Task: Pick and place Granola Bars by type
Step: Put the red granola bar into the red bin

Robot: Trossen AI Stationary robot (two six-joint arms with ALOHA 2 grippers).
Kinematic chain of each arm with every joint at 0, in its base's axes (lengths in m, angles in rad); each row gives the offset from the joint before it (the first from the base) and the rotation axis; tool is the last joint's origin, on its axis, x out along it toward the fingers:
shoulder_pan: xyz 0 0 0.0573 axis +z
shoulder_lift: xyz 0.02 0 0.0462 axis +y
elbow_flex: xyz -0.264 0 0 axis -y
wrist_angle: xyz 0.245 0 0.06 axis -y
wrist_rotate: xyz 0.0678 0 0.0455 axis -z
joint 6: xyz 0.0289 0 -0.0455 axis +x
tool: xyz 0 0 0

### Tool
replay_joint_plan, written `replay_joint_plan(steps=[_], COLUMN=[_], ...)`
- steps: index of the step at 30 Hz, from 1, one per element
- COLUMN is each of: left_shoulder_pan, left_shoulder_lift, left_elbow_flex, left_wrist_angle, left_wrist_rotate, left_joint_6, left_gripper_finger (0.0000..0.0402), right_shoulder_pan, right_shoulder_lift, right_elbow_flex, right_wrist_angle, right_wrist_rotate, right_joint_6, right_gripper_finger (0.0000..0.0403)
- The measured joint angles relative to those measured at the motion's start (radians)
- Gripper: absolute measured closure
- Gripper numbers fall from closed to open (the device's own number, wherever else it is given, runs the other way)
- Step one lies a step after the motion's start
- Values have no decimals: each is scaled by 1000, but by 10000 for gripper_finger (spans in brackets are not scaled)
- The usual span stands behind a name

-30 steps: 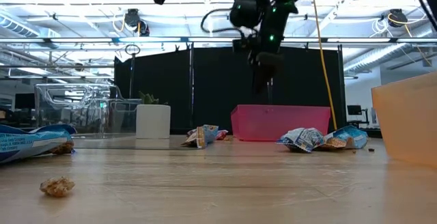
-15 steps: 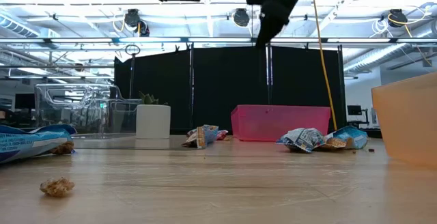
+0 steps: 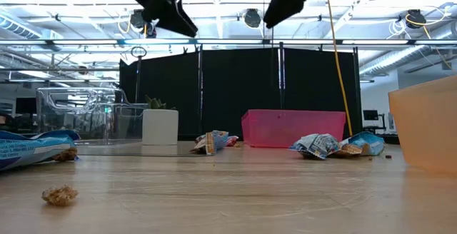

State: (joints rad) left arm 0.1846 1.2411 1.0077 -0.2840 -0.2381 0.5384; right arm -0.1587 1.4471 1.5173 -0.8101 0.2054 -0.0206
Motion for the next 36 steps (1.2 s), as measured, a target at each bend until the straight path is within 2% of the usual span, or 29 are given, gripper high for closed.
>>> replay_joint_plan(steps=[9,16,27,31,36], left_shoulder_pan=[89,114,169,204,227], left_shoulder_lift=[0,3,184,257,344], left_elbow_flex=[0,21,391,463,492], left_wrist_angle=[-15,-110,-438,-539,-569], left_wrist_rotate=[3,19,-29,-26,-29], left_joint_6=[179,311,400,490,541], left_gripper_finger=[78,78,78,78,78], right_shoulder_pan=[83,129,148,148,155], right_shoulder_lift=[0,0,0,0,0], right_elbow_flex=[0,0,0,0,0], right_wrist_angle=[76,89,87,79,73], right_wrist_rotate=[0,1,3,1,2], right_joint_6=[17,17,11,10,8], right_gripper_finger=[171,170,169,172,169])
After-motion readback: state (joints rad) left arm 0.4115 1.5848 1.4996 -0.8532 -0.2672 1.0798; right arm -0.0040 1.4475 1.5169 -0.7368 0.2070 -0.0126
